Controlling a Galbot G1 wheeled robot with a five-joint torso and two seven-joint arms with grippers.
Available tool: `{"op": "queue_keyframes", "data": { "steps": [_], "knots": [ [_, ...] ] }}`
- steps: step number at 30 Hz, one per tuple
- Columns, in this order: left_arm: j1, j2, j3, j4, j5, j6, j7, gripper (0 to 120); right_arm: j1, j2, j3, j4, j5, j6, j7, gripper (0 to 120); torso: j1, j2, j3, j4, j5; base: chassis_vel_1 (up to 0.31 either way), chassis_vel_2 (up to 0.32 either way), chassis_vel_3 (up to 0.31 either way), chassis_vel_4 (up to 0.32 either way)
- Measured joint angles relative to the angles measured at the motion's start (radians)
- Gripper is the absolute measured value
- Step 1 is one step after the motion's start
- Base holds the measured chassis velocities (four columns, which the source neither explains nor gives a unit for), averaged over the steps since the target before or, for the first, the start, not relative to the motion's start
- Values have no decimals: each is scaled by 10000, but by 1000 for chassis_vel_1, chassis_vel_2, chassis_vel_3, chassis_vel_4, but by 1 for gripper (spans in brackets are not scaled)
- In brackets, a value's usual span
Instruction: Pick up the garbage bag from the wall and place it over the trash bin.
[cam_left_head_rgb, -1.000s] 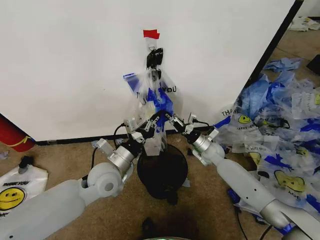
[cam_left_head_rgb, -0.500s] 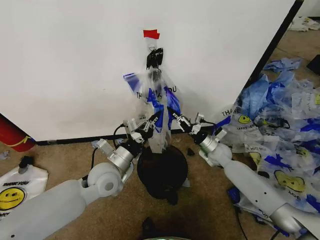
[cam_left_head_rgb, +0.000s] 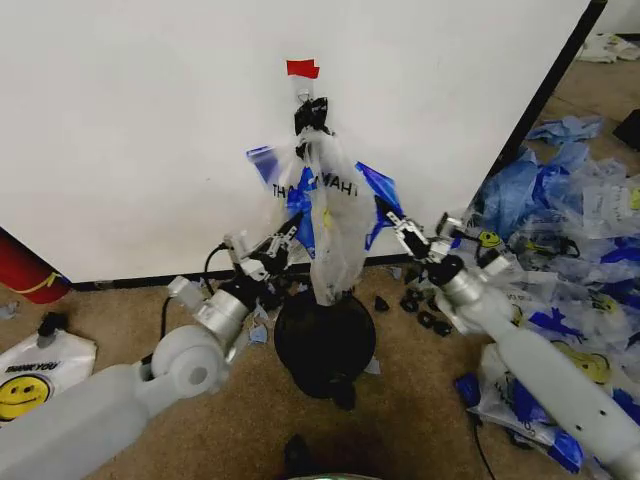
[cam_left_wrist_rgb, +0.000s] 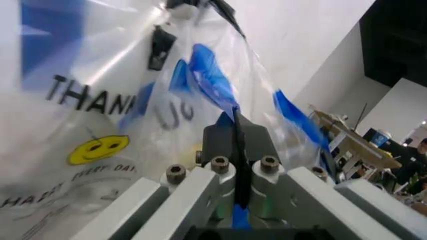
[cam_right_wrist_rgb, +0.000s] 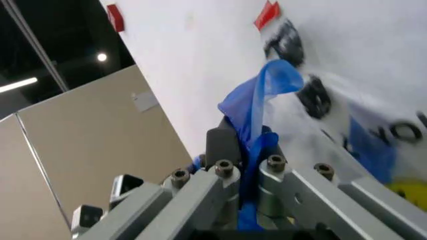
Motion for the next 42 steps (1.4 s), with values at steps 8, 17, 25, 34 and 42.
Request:
{"op": "queue_keyframes", "data": {
  "steps": [8,17,25,34,42],
  "knots": [
    [1673,215,-1055,-356,433,46,195,0,-842,382,70,68,-151,77,138,0,0,0,0,1,-10,0,0,0,0],
    [1724,-123,-653,2,718,-53,206,0,-983,529,118,-69,-140,185,442,0,1,0,1,2,-5,0,0,0,0],
    [1788,-148,-423,-11,847,-70,243,0,-1195,460,212,-119,-263,210,395,0,1,0,2,2,-5,0,0,0,0],
    [1942,-108,-62,67,1114,-103,292,0,-1442,450,-25,-121,-614,266,222,0,1,0,1,-1,-3,0,0,0,0],
    [2450,-186,-113,106,1392,-170,378,0,-1575,416,-31,-81,-741,317,112,0,2,-2,2,0,-9,0,0,0,0]
  ]
}}
